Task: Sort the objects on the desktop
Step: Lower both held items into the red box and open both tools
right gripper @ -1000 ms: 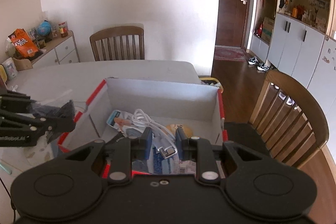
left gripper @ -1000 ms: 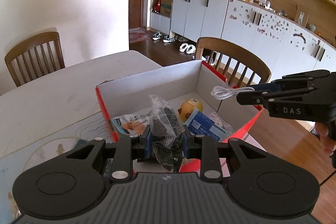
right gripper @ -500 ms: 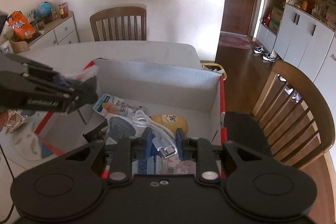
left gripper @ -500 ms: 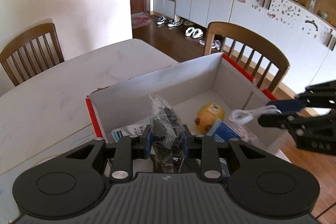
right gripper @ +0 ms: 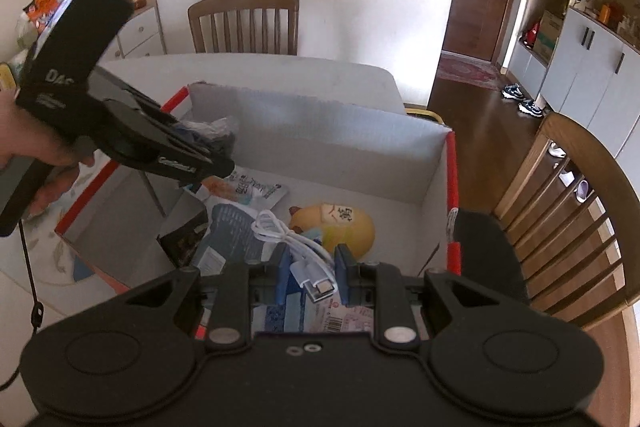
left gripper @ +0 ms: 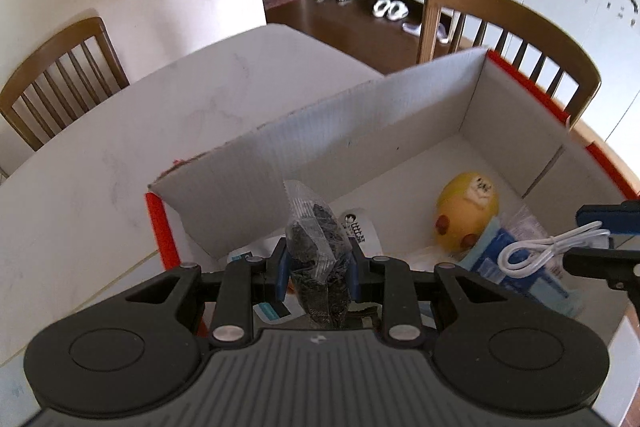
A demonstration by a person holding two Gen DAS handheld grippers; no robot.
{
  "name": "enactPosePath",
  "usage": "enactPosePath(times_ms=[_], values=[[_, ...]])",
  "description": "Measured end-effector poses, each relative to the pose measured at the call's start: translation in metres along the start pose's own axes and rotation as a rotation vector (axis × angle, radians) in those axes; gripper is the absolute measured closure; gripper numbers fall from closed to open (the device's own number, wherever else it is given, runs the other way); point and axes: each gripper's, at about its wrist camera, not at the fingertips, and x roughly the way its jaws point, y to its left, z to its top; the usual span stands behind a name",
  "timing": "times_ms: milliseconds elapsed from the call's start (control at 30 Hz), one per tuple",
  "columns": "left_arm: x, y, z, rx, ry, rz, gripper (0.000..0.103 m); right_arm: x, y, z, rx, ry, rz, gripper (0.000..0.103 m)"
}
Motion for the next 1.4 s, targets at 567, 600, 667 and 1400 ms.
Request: enactPosePath(times_ms=[567, 600, 667, 1400], values=[[0.025, -0.01, 0.007, 0.055, 0.065, 0.022, 0.077, 0.027, 0.001, -0.004, -0.023, 0.066, 0.023, 0.08], [0.027, -0.01, 0.007, 0.05, 0.074, 0.016, 0.077, 0.028, 0.001, -0.004, -0.023, 0.069, 0.024, 0.08], [0.03, -0.01, 0.007, 0.045, 0.093, 0.005, 0.077, 0.031, 0.002, -0.002, -0.027, 0.072, 0.026, 0.08], [0.038, -0.012, 0.014, 0.037, 0.135, -0.064, 0.06, 0.026, 0.011, -0.002, -0.042, 0.074, 0.047, 0.062]])
